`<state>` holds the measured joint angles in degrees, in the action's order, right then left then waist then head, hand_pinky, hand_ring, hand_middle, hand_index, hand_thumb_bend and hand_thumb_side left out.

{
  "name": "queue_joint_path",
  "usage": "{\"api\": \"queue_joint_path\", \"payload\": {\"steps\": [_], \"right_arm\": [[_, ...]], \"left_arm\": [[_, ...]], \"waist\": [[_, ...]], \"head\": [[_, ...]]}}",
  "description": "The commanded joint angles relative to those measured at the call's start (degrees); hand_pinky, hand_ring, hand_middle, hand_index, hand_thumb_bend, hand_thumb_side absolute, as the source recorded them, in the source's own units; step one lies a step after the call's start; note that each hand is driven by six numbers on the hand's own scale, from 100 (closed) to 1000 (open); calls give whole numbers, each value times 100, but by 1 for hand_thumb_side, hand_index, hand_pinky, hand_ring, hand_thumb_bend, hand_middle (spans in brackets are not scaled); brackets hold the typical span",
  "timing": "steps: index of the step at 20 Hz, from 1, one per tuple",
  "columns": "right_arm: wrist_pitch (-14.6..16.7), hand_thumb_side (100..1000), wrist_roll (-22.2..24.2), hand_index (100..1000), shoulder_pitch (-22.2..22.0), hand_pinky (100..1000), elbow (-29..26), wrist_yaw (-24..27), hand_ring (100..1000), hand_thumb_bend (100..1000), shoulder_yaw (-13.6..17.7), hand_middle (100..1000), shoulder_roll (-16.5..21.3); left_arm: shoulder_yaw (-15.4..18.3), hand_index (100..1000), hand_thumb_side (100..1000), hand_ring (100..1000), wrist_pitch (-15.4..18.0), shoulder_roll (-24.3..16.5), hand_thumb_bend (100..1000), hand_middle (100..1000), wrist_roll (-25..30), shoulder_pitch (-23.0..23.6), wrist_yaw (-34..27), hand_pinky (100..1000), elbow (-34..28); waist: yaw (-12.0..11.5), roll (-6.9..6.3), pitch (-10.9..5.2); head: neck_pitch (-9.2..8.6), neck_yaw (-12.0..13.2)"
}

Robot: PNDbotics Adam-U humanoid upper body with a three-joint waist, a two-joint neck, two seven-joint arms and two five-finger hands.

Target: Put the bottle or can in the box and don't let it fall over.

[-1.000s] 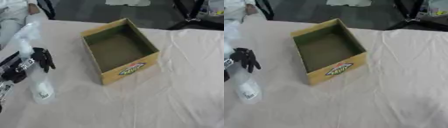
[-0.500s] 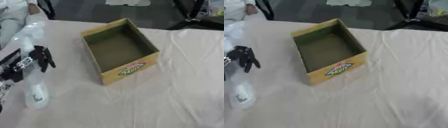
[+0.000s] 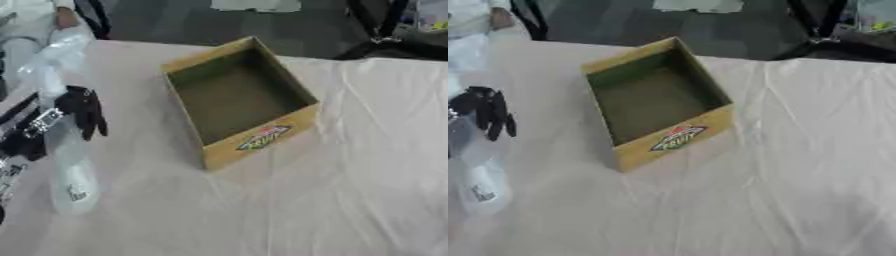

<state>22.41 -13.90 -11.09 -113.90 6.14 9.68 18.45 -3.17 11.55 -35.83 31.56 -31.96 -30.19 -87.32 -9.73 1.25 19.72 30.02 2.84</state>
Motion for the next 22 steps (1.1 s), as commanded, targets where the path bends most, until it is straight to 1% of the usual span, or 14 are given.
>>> {"api": "queue_joint_path", "payload": {"steps": [1,2,7,12,16,22], "right_arm": [[27,569,0,909,13,930,-69,34,1000,100,58,1000,127],[29,569,-1,909,12,930,-69,37,1000,100,60,1000,127],[24,569,-1,909,14,930,-69,44,1000,100,63,1000,125],[39,568,-6,909,9,930,-69,46,1000,100,68,1000,127],[61,567,-12,909,4,930,-69,44,1000,100,75,1000,136],[103,566,-18,909,-1,930,-69,13,1000,100,77,1000,153]], "left_arm": [[92,100,594,175,-6,-170,100,407,-155,-126,-79,387,-131],[98,100,592,164,-10,-170,100,401,-214,-136,-88,362,-145],[83,100,590,147,-32,-175,100,390,-374,-156,-166,326,-246],[91,100,591,144,-58,-174,100,388,-402,-184,-378,324,-356],[101,100,591,147,-24,-213,100,387,-393,-280,-706,337,-506],[81,100,586,154,38,-390,100,387,-507,-628,-1124,366,-698]], "waist": [[1,-13,-83],[1,-14,-83],[8,-18,-80],[14,-15,-81],[11,-16,-78],[38,-41,-58]], "head": [[-30,-19],[-29,-20],[-29,-25],[-41,-28],[-42,-30],[-44,-40]]}}
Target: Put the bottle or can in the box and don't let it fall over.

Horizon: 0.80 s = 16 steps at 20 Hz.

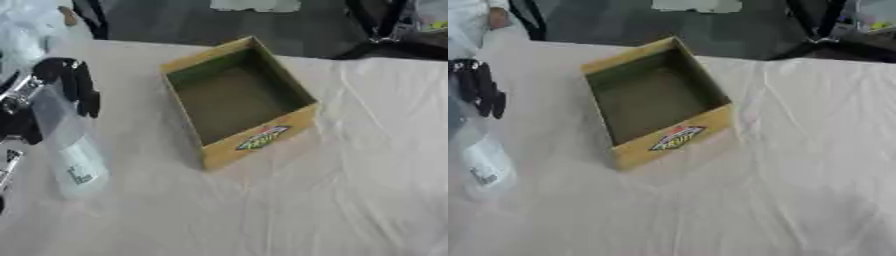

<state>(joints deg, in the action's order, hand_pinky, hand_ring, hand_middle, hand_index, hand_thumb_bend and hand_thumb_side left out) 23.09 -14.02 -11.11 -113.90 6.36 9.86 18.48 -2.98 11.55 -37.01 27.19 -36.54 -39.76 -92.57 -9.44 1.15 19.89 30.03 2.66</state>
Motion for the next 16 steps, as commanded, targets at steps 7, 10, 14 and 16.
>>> {"api": "queue_joint_path", "payload": {"steps": [7,10,14,16], "right_arm": [[4,567,-9,909,31,930,-69,-60,1000,100,27,1000,173],[2,567,-6,909,40,930,-69,-57,1000,100,15,1000,195],[10,567,11,909,52,930,-69,-33,1000,100,6,1000,242],[10,568,32,909,75,930,-69,-2,1000,100,-6,1000,275]], "left_arm": [[-62,100,578,160,411,-408,100,383,-273,-611,-376,397,-261],[-135,100,580,156,512,-401,100,373,-343,-788,-444,391,-200],[-202,100,585,149,516,-373,100,357,-421,-1066,-622,379,-120],[-218,100,587,147,478,-335,100,352,-470,-1227,-738,373,-55]], "waist": [[102,-112,-43],[186,-151,-45],[323,-212,-52],[413,-255,-52]], "head": [[-34,18],[-48,63],[-56,125],[-58,149]]}}
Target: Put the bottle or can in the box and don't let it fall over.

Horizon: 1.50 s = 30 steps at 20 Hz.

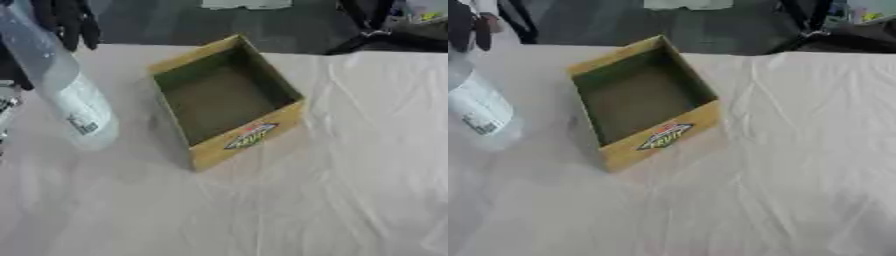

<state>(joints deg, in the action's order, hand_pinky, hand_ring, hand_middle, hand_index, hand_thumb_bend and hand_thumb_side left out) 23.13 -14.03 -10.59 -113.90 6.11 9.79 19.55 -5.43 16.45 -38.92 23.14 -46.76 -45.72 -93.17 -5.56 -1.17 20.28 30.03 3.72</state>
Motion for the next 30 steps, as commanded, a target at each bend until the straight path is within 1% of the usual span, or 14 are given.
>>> {"api": "queue_joint_path", "payload": {"steps": [1,7,11,12,15,18,23,30], "right_arm": [[8,568,47,909,36,930,-69,41,1000,100,-5,1000,186],[52,565,173,909,124,931,-69,98,1000,100,-73,1000,267],[52,567,228,909,213,931,-69,90,1000,100,-128,1000,295],[46,568,241,909,243,931,-69,90,1000,100,-142,1000,301],[24,568,273,909,321,931,-69,74,1000,100,-176,1000,300],[10,569,287,909,404,931,-69,41,1000,100,-206,1000,297],[-43,571,309,909,531,931,-69,-26,1000,100,-255,1000,256],[-135,575,306,909,679,931,-69,-172,1000,100,-327,1000,156]], "left_arm": [[21,100,589,145,-36,-126,100,347,-86,-279,-193,368,40],[5,100,593,140,-153,-46,100,338,-172,-633,-366,359,251],[7,100,583,140,-71,-55,100,333,-204,-797,-421,359,305],[6,100,594,140,-65,-59,100,334,-215,-832,-433,359,333],[19,100,595,141,-54,-71,100,334,-240,-931,-451,362,426],[38,100,598,145,-42,-48,100,338,-273,-1034,-434,373,532],[46,104,612,178,1,11,100,373,-232,-1136,-345,434,745],[-28,155,633,333,-42,141,100,508,46,-1099,-266,655,921]], "waist": [[76,-43,-89],[473,-186,-68],[751,-326,-35],[814,-355,-21],[912,-407,38],[886,-419,116],[925,-448,240],[965,-464,405]], "head": [[-63,56],[-98,166],[-124,251],[-132,271],[-145,312],[-199,379],[-223,427],[-280,405]]}}
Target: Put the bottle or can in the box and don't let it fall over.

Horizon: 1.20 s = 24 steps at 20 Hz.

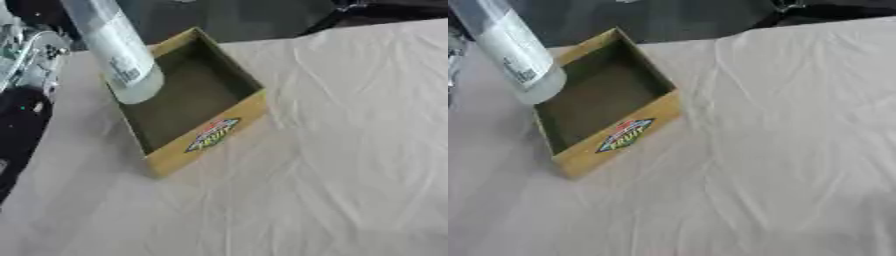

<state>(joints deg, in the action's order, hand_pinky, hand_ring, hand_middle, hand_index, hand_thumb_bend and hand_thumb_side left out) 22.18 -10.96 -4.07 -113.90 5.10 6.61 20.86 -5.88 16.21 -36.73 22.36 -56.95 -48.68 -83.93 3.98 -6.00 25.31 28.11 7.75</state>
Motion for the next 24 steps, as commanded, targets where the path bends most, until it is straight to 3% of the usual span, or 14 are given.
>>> {"api": "queue_joint_path", "payload": {"steps": [1,4,13,17,19,20,23,24], "right_arm": [[-53,575,-3,909,43,931,-69,-86,1000,100,-17,1000,11],[-78,576,-12,909,80,931,-69,-123,1000,100,-35,1000,-20],[-119,577,34,909,260,931,-69,-178,1000,100,-109,1000,-72],[-158,578,41,909,316,931,-69,-246,1000,100,-133,1000,-117],[-175,579,32,909,331,931,-69,-275,1000,100,-141,1000,-131],[-184,580,28,909,336,930,-69,-285,1000,100,-145,1000,-135],[-214,581,20,909,344,930,-69,-305,1000,100,-153,1000,-152],[-223,581,17,909,344,930,-69,-309,1000,100,-154,1000,-156]], "left_arm": [[11,160,635,344,-46,-58,100,519,184,-72,16,669,26],[12,181,636,385,-132,0,100,561,286,-64,-17,719,115],[90,180,644,375,-122,62,100,552,204,-114,-58,698,210],[83,207,644,429,-54,89,100,607,243,-101,80,775,237],[76,274,645,505,-1,95,100,698,319,-90,179,893,241],[70,333,649,573,33,92,100,774,373,-81,241,1000,234],[45,449,658,720,141,79,100,918,628,-33,476,1000,202],[38,545,667,830,160,76,100,1000,720,-15,557,1000,205]], "waist": [[18,20,-81],[37,23,-38],[251,-19,136],[292,-44,203],[286,-48,221],[281,-49,227],[254,-43,235],[242,-38,235]], "head": [[-96,-4],[-132,-9],[-318,63],[-346,66],[-327,60],[-320,52],[-301,35],[-295,30]]}}
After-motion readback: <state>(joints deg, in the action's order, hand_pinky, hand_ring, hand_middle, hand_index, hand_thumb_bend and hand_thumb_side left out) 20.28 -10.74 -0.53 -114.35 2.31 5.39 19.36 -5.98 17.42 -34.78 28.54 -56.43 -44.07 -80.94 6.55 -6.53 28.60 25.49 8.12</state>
